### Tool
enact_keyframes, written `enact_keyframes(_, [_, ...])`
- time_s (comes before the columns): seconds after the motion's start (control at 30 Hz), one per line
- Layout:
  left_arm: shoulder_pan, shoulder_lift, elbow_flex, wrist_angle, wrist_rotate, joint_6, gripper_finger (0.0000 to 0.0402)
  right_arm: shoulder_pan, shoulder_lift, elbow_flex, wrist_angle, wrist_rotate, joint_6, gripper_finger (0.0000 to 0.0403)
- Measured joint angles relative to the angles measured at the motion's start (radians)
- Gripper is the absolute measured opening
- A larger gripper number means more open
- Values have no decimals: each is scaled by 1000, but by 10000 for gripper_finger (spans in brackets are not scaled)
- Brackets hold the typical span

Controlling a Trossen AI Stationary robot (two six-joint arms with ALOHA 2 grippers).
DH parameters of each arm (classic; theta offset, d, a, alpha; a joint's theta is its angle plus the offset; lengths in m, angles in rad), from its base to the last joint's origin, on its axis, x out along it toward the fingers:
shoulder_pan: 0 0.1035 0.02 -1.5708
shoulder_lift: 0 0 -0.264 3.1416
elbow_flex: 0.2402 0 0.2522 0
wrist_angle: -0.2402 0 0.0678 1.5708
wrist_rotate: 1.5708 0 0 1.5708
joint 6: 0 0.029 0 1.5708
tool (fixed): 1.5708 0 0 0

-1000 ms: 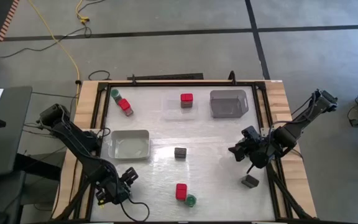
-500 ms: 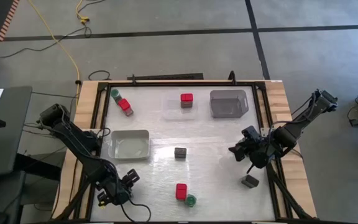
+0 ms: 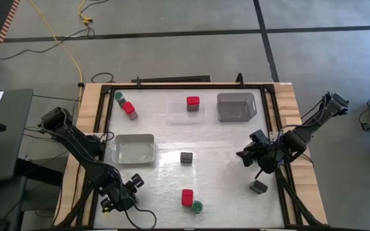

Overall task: Sort spices by type
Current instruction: Put the black seasoning can into the gray bin

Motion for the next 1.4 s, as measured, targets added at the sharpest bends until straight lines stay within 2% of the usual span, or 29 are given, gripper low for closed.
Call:
enact_keyframes(0.33, [65,-2,59,-28,-26,-173,140,0,0,0,1,0,-9,280])
enact_keyframes(0.7, [221,-2,213,-134,-27,-341,140,-3,0,0,1,0,-11,280])
enact_keyframes(0.93, [339,-3,341,-162,-89,-358,139,-34,0,0,0,0,-14,280])
enact_keyframes(1.03, [399,-6,381,-240,-90,-358,139,-47,0,0,0,0,-14,280])
enact_keyframes(1.27, [546,-111,394,-423,-77,-373,139,-66,0,0,8,0,-35,280])
enact_keyframes(1.4, [604,-225,365,-436,-138,-320,139,-82,0,0,33,0,-36,280])
